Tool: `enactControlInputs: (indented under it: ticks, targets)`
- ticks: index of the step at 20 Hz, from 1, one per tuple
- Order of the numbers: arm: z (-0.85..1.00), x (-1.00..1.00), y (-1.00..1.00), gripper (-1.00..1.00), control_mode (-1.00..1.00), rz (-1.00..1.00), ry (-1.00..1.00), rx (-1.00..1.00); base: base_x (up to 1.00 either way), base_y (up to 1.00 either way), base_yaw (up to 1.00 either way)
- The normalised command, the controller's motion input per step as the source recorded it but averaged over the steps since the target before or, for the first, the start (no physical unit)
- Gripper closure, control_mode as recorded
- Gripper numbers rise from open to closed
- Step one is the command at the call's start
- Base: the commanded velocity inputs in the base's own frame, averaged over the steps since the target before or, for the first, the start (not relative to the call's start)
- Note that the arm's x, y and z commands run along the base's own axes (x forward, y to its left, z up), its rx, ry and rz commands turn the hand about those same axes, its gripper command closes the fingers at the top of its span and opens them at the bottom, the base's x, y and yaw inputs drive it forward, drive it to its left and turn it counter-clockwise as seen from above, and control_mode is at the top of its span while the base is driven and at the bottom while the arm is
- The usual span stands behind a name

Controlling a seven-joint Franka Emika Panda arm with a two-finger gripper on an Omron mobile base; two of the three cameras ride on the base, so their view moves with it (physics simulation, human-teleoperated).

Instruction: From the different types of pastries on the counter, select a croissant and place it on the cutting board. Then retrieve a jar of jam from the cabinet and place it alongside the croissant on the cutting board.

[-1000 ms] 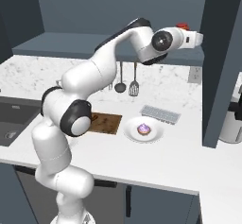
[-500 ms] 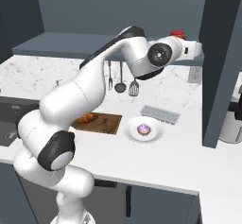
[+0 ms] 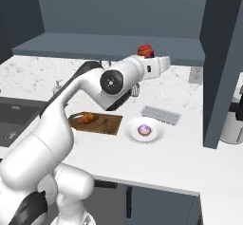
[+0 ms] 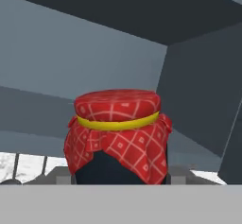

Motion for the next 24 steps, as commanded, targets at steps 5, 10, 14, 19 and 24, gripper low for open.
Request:
enactControlInputs:
  ticks: [5, 10, 14, 19, 24]
  targets:
    - [-0.14, -1.0, 0.63, 1.0, -1.0, -0.16, 0.24, 0.0, 0.0, 0.0, 0.0]
    - [-0.11, -0.35, 0.06, 1.0, -1.0, -0.01, 0.1, 0.03, 0.0, 0.0, 0.0]
    - [-0.88, -0.24, -0.04, 1.0, -1.0, 0.35, 0.17, 0.19, 0.0, 0.0, 0.0]
    - [-1.0, -0.22, -0.05, 1.0, -1.0, 0.78, 0.03, 0.2, 0.0, 0.0, 0.0]
    - [-0.8, -0.04, -0.1, 1.0, -1.0, 0.79, 0.02, 0.1, 0.0, 0.0, 0.0]
